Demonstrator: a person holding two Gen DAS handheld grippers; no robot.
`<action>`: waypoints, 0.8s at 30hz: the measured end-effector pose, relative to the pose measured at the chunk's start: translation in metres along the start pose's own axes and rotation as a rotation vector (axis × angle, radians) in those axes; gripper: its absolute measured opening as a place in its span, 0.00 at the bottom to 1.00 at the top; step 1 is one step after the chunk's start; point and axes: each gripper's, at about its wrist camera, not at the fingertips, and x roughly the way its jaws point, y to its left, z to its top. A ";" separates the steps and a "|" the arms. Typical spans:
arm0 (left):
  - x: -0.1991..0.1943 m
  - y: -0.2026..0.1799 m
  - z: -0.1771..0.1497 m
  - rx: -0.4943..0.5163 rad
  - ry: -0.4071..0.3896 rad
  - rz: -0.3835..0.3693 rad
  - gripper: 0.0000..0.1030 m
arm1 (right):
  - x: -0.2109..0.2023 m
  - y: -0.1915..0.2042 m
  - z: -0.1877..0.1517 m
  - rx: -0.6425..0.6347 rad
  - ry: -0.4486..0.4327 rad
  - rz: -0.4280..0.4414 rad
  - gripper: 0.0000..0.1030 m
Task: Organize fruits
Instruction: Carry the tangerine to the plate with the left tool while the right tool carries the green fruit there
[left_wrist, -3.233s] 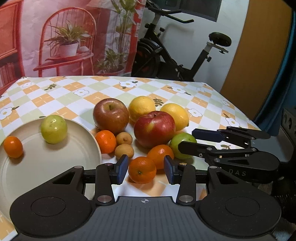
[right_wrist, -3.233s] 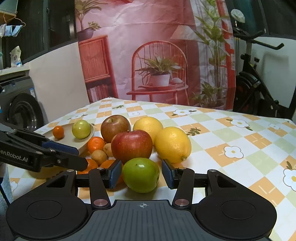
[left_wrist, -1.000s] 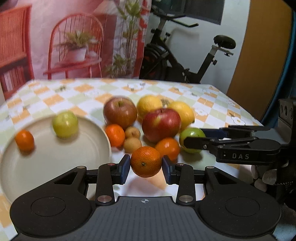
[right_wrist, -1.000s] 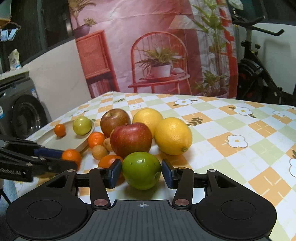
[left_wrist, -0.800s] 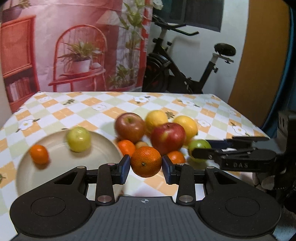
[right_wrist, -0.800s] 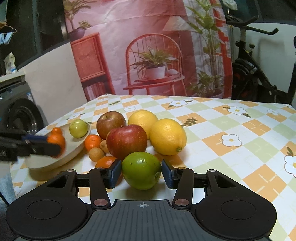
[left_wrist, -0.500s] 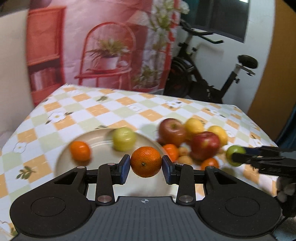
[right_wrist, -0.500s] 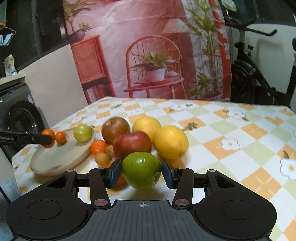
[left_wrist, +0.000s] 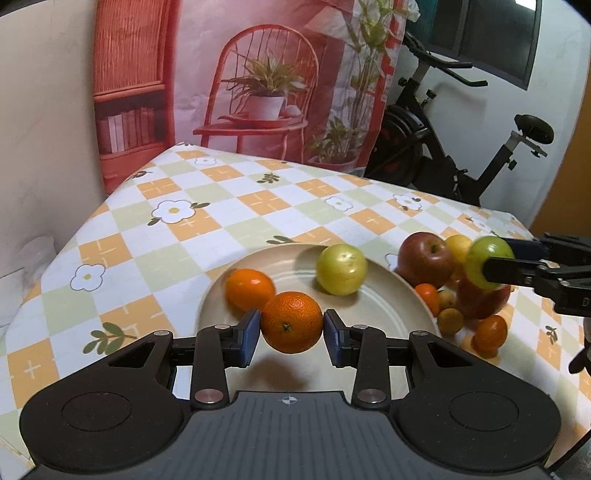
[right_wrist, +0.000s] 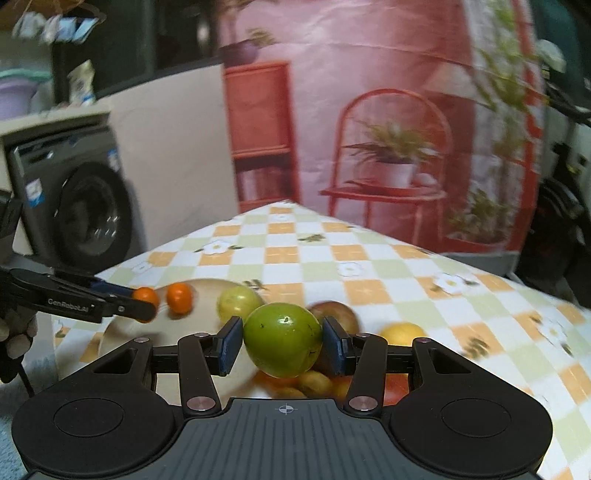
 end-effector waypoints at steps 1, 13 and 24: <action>0.000 0.003 -0.001 -0.005 0.003 0.001 0.38 | 0.008 0.006 0.003 -0.017 0.013 0.012 0.42; 0.016 0.023 -0.003 -0.060 0.042 0.010 0.38 | 0.083 0.052 0.003 -0.155 0.173 0.071 0.42; 0.034 0.035 0.004 -0.114 0.047 0.005 0.38 | 0.110 0.058 0.011 -0.231 0.197 0.052 0.42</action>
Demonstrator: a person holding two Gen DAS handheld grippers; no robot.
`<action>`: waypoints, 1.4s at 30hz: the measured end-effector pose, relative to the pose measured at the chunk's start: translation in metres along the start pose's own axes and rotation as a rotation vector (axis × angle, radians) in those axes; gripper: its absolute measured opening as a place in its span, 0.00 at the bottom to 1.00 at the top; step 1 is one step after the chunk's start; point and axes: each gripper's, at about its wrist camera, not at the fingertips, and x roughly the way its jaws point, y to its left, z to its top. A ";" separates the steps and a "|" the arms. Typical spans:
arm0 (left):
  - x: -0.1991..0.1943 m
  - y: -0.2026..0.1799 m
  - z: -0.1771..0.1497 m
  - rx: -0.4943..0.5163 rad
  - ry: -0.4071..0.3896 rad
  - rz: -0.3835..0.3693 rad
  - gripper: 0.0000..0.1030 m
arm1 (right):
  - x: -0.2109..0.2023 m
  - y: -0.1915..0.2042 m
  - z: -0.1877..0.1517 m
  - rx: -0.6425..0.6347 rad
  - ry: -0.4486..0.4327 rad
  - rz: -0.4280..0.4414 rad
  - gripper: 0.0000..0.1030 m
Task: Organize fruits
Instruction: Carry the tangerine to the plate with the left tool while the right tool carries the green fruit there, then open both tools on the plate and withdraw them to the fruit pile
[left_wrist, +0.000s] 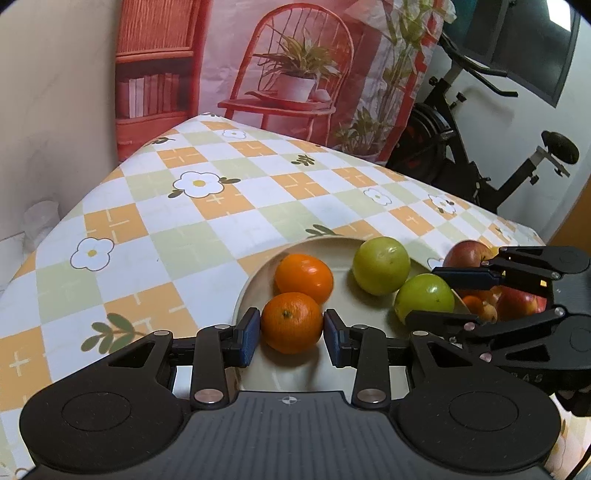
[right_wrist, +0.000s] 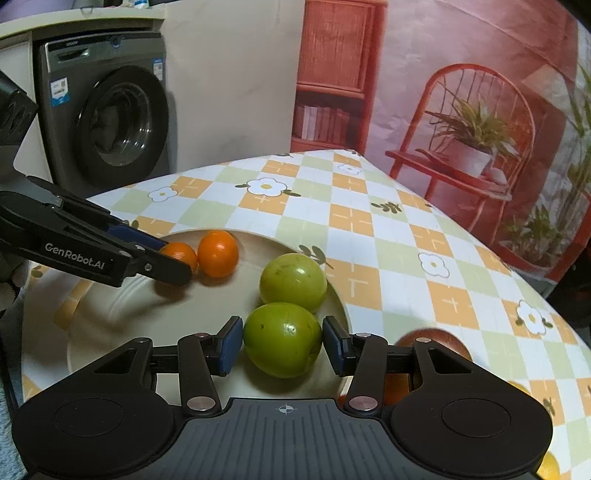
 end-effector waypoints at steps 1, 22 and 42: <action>0.001 0.000 0.001 -0.006 0.000 -0.001 0.38 | 0.001 0.000 0.001 -0.003 -0.001 0.000 0.42; 0.012 -0.008 0.011 0.002 -0.027 0.020 0.50 | 0.006 -0.004 0.001 -0.050 -0.034 -0.063 0.44; -0.006 -0.027 0.004 0.086 -0.074 0.143 0.52 | -0.036 -0.013 -0.013 0.034 -0.143 -0.119 0.47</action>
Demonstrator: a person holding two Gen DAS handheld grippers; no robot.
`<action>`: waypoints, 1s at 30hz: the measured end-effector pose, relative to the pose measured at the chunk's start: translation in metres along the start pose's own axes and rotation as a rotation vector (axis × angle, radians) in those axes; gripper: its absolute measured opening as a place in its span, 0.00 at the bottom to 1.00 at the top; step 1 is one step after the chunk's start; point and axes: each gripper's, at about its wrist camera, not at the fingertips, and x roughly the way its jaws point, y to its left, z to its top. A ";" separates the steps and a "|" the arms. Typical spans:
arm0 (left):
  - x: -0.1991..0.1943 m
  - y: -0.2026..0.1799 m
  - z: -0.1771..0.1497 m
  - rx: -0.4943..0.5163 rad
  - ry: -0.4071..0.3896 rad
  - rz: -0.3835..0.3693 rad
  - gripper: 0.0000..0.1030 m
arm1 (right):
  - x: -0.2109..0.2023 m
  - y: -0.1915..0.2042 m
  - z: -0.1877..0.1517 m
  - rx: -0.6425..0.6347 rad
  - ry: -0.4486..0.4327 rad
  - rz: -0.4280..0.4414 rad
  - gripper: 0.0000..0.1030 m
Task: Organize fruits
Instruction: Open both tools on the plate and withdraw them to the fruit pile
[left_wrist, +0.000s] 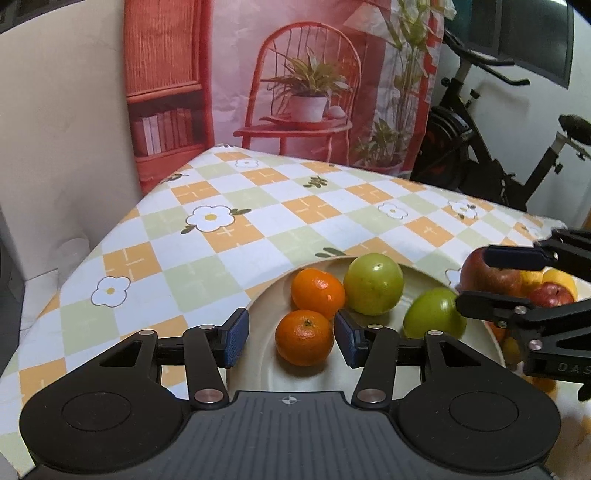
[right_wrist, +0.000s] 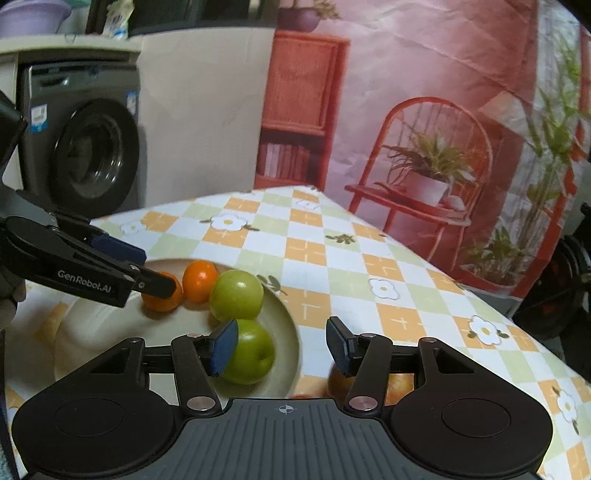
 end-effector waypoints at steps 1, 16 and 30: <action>-0.002 0.000 0.000 -0.003 -0.005 0.000 0.52 | -0.004 -0.002 -0.002 0.013 -0.008 -0.005 0.47; -0.039 -0.049 -0.004 0.007 -0.085 -0.053 0.52 | -0.098 -0.055 -0.061 0.257 -0.193 -0.130 0.47; -0.045 -0.106 -0.032 0.056 -0.090 -0.134 0.52 | -0.120 -0.057 -0.127 0.352 -0.168 -0.136 0.47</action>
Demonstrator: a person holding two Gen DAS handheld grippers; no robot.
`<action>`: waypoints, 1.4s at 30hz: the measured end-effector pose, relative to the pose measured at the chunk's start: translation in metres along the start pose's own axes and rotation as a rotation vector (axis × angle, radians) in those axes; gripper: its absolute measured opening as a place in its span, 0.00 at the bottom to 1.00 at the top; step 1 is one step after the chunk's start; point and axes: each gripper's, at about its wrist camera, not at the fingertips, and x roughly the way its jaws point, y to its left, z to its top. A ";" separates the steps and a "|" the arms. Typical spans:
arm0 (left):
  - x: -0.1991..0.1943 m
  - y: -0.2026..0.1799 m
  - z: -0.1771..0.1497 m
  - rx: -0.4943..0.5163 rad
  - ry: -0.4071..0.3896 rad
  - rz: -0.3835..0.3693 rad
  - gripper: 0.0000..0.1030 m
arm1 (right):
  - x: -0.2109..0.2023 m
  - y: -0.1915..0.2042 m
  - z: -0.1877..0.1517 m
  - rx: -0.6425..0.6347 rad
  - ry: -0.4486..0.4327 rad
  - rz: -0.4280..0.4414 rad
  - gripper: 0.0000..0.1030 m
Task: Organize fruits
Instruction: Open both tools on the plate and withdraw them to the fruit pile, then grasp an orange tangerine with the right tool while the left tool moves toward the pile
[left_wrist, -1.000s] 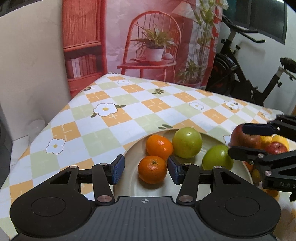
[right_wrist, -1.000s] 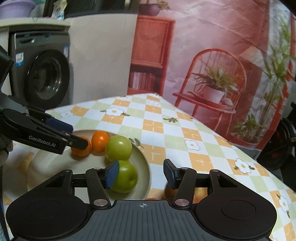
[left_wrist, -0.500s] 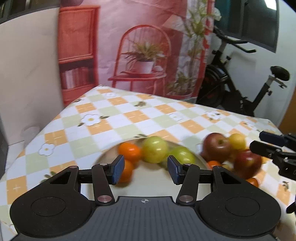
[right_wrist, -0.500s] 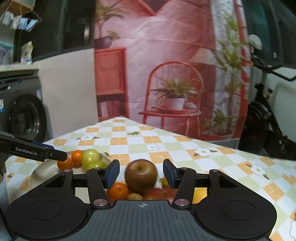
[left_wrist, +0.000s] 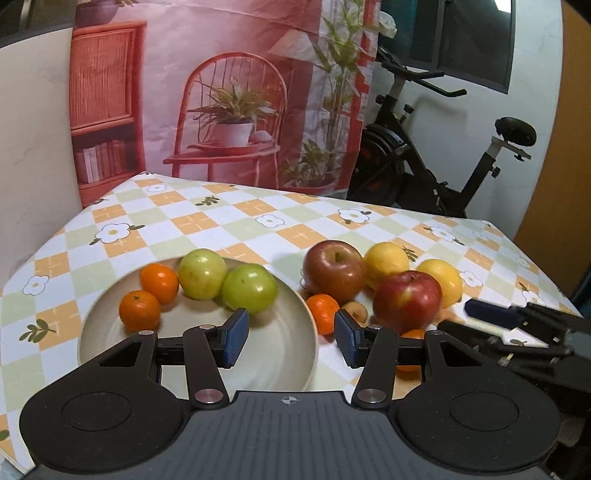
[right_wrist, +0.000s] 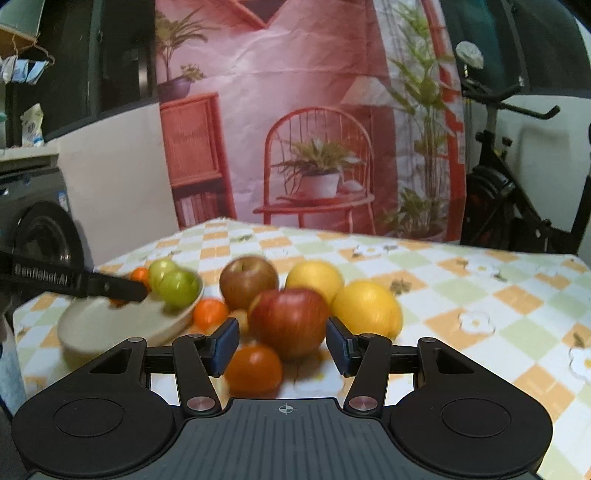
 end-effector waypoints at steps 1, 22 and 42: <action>0.000 0.000 -0.001 0.001 0.000 0.002 0.52 | 0.000 0.001 0.000 -0.003 -0.001 0.006 0.47; -0.002 0.005 -0.013 -0.024 0.018 0.036 0.52 | 0.033 0.028 0.001 -0.082 0.158 0.038 0.44; 0.000 0.007 -0.018 -0.031 0.030 0.028 0.52 | 0.039 0.023 0.002 -0.070 0.195 0.037 0.40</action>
